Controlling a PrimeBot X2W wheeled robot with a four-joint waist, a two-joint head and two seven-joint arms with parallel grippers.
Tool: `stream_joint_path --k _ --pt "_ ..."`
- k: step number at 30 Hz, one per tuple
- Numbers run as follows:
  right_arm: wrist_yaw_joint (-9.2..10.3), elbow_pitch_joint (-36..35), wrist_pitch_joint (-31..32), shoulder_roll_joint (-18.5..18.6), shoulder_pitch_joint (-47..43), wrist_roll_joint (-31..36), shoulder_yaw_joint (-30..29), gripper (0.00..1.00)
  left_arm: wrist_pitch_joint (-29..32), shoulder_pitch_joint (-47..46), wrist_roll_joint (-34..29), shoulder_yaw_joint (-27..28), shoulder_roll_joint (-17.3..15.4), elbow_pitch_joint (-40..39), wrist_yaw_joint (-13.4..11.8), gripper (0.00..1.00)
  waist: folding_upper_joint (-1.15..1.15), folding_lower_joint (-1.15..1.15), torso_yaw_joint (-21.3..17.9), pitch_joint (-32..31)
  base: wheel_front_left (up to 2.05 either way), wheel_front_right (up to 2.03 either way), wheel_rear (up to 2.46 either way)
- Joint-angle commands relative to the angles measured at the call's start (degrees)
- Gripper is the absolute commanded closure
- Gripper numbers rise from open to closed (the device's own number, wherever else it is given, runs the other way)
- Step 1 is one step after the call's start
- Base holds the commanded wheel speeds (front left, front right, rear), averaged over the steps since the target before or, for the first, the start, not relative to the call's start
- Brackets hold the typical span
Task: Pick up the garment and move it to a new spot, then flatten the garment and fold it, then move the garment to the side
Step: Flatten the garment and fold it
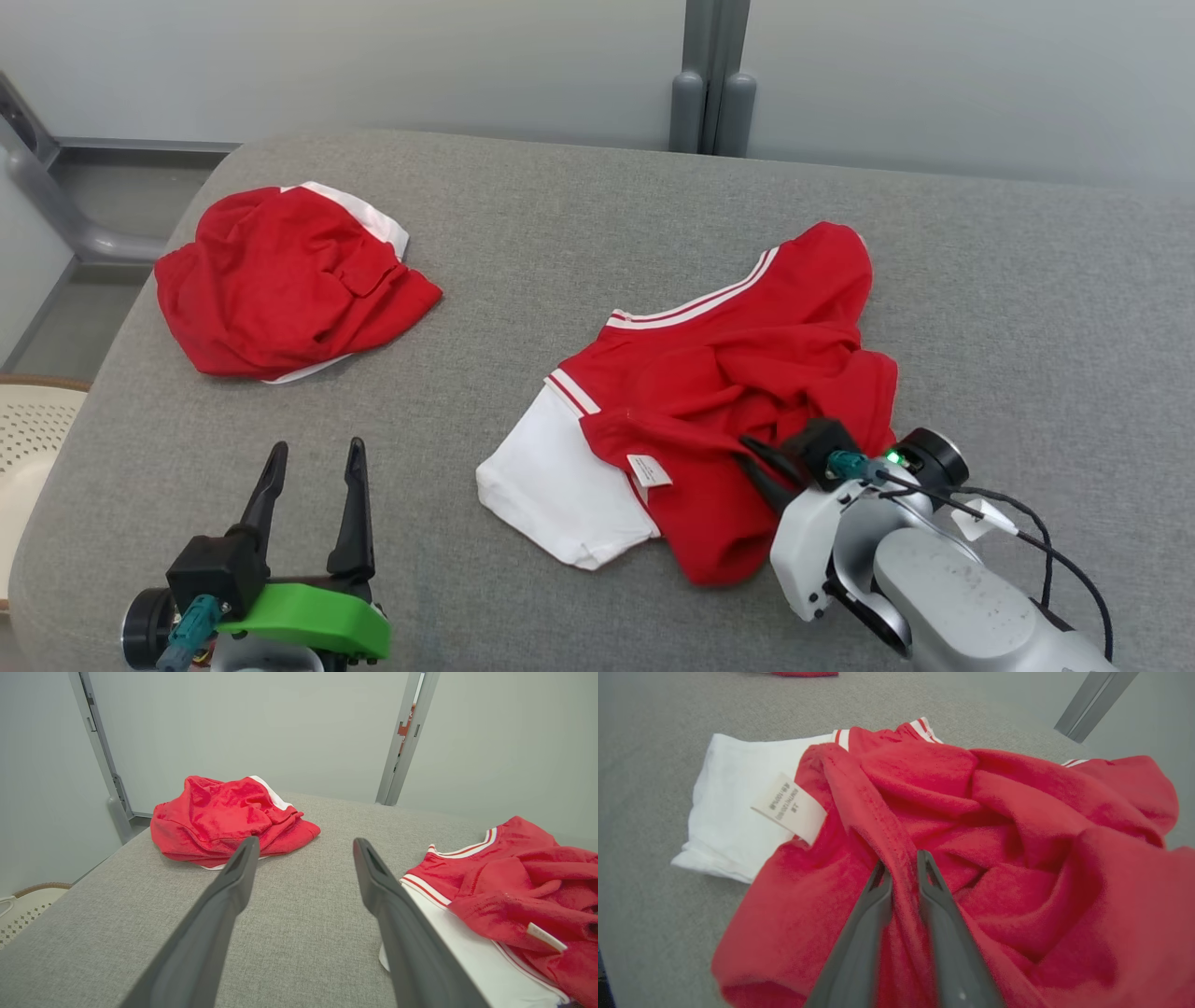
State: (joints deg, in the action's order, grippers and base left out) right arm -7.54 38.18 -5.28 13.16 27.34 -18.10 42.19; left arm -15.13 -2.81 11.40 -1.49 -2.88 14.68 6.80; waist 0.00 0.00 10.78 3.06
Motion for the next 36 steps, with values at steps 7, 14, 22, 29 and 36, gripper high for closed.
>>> stream_joint_path --k 7,14,22,29,36 --pt "0.10 -2.0 -7.9 1.6 -1.9 -0.5 -7.2 1.00 0.0 1.3 0.7 0.1 0.0 -0.1 -0.4 0.00 0.00 0.00 -2.8 -1.4 0.00 0.00 0.00" --pt "0.10 -10.4 -9.8 4.1 -10.0 1.2 -20.2 1.00 0.0 1.9 0.8 0.0 0.0 -0.4 -0.7 0.00 0.00 0.00 -5.7 -1.6 0.00 0.00 0.00" --pt "0.10 -18.7 -9.8 3.1 -24.2 3.2 -36.0 1.00 0.0 1.7 1.0 -0.5 0.0 -0.3 -0.7 0.00 0.00 0.00 -8.0 -1.3 0.00 0.00 0.00" --pt "0.10 -19.4 -9.3 -0.7 -31.3 3.8 -43.3 0.98 0.0 1.0 0.7 -0.3 0.0 -0.2 -0.4 0.00 0.00 0.00 -8.8 -0.9 0.00 0.00 0.00" --pt "0.10 -21.3 -9.6 -3.1 -30.9 5.2 -44.9 0.00 0.0 0.7 0.3 0.0 0.0 0.0 -0.3 0.00 0.00 0.00 -9.2 -0.8 0.00 0.00 0.00"
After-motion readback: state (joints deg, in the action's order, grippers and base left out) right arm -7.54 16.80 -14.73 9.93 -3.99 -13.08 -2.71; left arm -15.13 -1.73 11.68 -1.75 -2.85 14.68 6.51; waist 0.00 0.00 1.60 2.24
